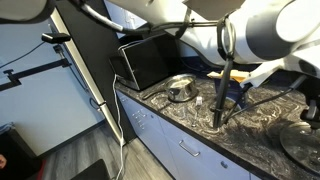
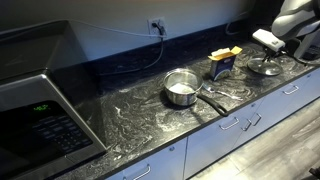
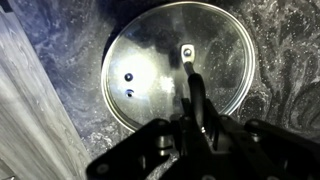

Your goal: Pick up the lid from the counter and put it on the pot

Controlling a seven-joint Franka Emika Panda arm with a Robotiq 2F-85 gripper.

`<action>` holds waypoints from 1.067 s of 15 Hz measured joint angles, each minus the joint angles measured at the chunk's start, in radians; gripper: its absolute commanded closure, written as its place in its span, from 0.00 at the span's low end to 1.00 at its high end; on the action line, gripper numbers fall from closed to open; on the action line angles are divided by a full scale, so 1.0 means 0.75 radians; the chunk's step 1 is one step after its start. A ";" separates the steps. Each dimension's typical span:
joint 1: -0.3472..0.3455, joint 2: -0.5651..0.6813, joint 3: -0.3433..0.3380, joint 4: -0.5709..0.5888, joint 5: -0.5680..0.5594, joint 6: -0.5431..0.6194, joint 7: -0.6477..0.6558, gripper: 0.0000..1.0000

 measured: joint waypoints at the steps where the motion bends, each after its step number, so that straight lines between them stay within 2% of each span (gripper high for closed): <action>1: 0.008 -0.001 -0.008 0.000 -0.004 -0.007 0.000 0.96; 4: 0.056 -0.041 -0.066 -0.022 -0.054 -0.037 0.001 0.96; 8: 0.105 -0.232 -0.141 -0.159 -0.180 -0.053 0.000 0.96; 12: 0.105 -0.510 -0.133 -0.365 -0.243 -0.053 -0.096 0.96; 16: 0.086 -0.806 -0.072 -0.585 -0.241 -0.052 -0.290 0.96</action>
